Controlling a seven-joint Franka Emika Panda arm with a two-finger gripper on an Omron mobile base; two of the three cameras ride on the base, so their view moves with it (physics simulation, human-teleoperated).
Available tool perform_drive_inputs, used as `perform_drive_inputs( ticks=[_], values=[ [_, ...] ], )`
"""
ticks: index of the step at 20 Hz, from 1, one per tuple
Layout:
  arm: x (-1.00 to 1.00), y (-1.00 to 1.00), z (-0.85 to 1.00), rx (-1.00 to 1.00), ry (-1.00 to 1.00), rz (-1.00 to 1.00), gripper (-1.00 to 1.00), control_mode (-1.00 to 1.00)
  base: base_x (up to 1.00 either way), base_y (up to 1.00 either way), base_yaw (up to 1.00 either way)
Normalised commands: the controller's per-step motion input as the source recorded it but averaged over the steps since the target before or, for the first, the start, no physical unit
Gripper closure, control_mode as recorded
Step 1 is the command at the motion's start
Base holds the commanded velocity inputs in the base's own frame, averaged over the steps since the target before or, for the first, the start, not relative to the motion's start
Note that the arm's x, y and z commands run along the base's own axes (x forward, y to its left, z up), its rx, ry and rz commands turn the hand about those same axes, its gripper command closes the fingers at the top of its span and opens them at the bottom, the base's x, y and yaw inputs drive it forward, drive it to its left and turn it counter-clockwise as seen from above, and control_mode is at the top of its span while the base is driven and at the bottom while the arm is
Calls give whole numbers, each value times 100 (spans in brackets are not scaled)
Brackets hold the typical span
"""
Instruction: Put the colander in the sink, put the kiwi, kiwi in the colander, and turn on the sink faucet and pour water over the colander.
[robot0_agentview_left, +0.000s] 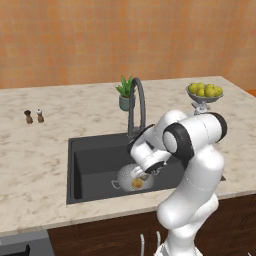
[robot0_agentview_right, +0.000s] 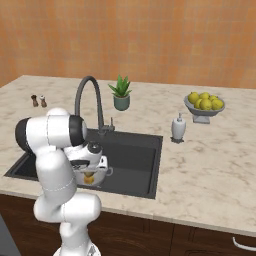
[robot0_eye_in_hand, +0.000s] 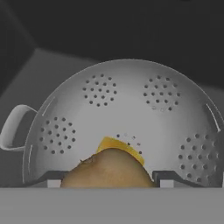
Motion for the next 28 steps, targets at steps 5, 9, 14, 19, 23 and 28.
perform_drive_inputs(
  ticks=[5,9,14,19,23,28],
  values=[
    [0,-16,27,0,-4,3,-100,-100,0,0,0],
    [0,-19,74,0,-6,5,-100,-100,0,0,0],
    [-25,-63,99,9,-7,9,-100,-100,0,0,0],
    [-3,-79,100,24,-2,10,-100,-100,0,0,0],
    [11,-79,100,26,0,8,-100,-100,0,0,0],
    [36,-42,84,27,13,3,-100,-100,0,0,0]
  ],
)
